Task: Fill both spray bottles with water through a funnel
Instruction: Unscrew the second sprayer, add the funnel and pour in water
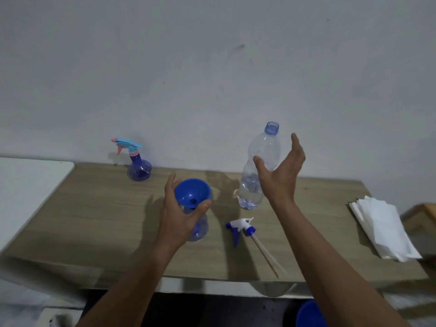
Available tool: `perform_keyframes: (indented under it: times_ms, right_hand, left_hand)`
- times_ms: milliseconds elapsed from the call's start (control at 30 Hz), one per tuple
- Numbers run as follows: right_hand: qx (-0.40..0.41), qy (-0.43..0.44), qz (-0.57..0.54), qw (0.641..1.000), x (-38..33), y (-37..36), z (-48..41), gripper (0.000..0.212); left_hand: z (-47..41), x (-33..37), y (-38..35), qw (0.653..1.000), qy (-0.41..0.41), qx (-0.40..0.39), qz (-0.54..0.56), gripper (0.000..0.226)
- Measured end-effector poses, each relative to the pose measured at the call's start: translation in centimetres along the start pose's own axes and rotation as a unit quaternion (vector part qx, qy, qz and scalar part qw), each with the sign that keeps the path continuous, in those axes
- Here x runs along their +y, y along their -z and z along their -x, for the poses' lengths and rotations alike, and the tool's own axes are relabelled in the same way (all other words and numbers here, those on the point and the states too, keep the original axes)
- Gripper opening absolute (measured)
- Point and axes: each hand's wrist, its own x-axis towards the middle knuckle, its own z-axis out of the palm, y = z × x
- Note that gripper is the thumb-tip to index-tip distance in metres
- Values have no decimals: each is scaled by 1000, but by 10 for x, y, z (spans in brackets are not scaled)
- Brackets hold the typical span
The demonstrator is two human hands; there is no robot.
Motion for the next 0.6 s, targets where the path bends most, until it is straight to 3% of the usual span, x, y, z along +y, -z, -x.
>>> perform_keyframes:
  times_ms: [133,500,600]
  right_hand:
    - [-121,-31,-56,991,20,-6,-20,104]
    - [-138,23,-67,988,29,-24,-35,85]
    - [-190,77,-64,977,8,-18,-47,89]
  left_hand:
    - [0,3,-3,1000,4,-8,-14,100]
    - [1,-1,4,1000,7,-7,3,84]
    - [-1,5,5,1000,-3,-8,-15,70]
